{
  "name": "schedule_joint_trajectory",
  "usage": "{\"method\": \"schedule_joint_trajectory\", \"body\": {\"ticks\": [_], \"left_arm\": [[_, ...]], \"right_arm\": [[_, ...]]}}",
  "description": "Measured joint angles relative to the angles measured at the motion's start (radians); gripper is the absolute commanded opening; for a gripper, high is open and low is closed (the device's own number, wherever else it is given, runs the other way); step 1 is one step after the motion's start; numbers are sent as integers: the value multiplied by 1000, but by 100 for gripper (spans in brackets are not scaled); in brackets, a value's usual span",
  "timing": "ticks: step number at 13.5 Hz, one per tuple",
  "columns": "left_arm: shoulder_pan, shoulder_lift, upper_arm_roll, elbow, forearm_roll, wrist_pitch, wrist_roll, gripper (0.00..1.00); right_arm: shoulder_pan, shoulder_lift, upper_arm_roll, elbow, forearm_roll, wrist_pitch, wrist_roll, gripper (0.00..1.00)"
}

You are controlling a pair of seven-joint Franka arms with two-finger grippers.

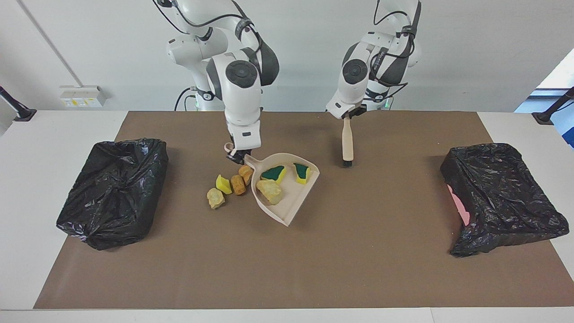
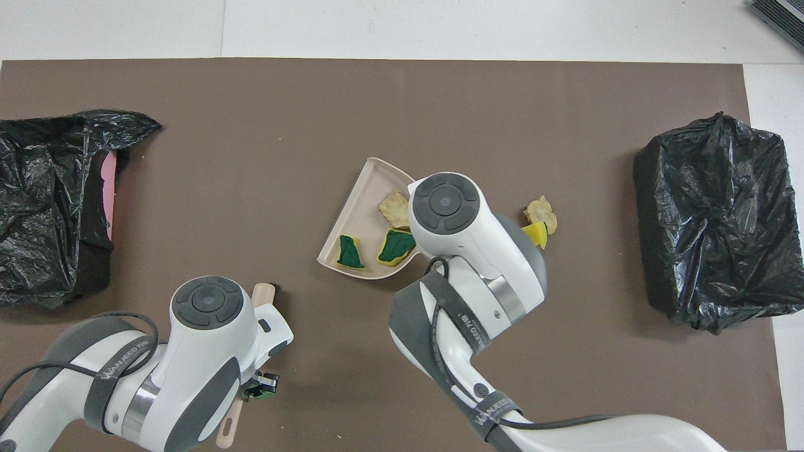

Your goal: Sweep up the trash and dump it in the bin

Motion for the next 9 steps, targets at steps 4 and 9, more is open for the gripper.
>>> {"method": "schedule_joint_trajectory", "body": {"ticks": [4,9], "left_arm": [[-197,1,-4,-55,-44,174,-212,0],[-314,12,-4,-86,-93,257,-307,0]], "right_arm": [[-278,-135,-6,-6,-5,-157,-335,0],[-680,-116,-14,-78,-125,76,-850,0]]}}
